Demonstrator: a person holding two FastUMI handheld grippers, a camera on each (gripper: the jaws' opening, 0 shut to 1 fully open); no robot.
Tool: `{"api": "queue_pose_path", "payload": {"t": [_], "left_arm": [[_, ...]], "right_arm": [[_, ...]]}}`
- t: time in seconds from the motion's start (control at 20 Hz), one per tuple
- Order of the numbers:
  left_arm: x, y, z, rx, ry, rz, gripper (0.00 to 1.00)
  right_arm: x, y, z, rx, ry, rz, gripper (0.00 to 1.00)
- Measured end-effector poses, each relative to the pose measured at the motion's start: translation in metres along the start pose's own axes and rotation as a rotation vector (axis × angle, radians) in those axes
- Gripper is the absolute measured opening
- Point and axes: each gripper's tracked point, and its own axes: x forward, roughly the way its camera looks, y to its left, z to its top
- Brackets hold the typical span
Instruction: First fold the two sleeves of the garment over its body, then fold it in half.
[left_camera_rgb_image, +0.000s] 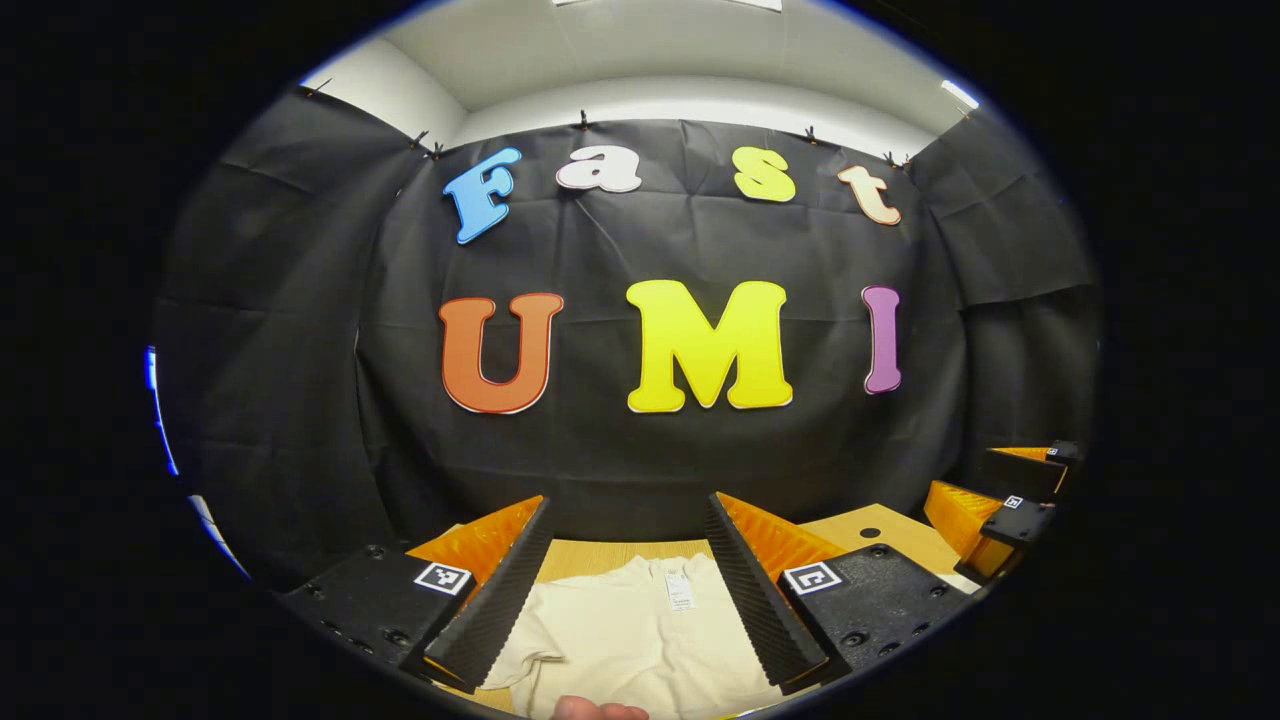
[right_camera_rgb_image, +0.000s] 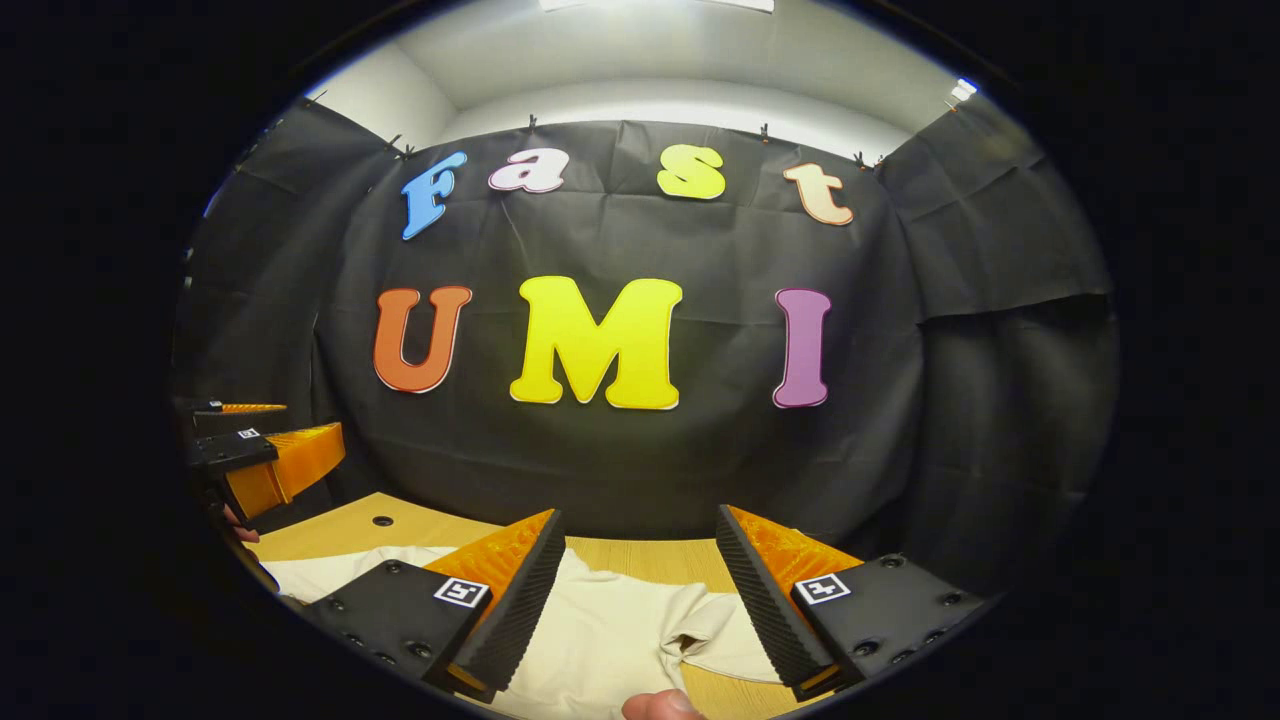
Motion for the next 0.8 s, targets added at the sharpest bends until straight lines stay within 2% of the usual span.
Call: {"api": "queue_pose_path", "payload": {"t": [0.25,0.4,0.55,0.7,0.8], "left_arm": [[-0.001,-0.004,-0.006,-0.02,0.022,-0.012,0.98],[-0.003,-0.009,-0.014,-0.024,0.044,-0.033,0.97],[-0.008,-0.016,-0.019,-0.01,0.055,-0.053,0.98],[-0.014,-0.026,-0.028,-0.005,0.085,-0.08,0.97],[-0.017,-0.033,-0.031,0.003,0.1,-0.096,0.97]], "right_arm": [[0.001,-0.012,-0.005,0.018,0.024,-0.022,0.95],[-0.002,-0.032,-0.009,0.003,0.042,-0.036,0.95],[-0.007,-0.077,-0.018,-0.017,0.074,-0.082,0.95],[-0.016,-0.136,-0.043,-0.023,0.153,-0.154,0.95],[-0.024,-0.167,-0.06,-0.052,0.201,-0.174,0.94]]}}
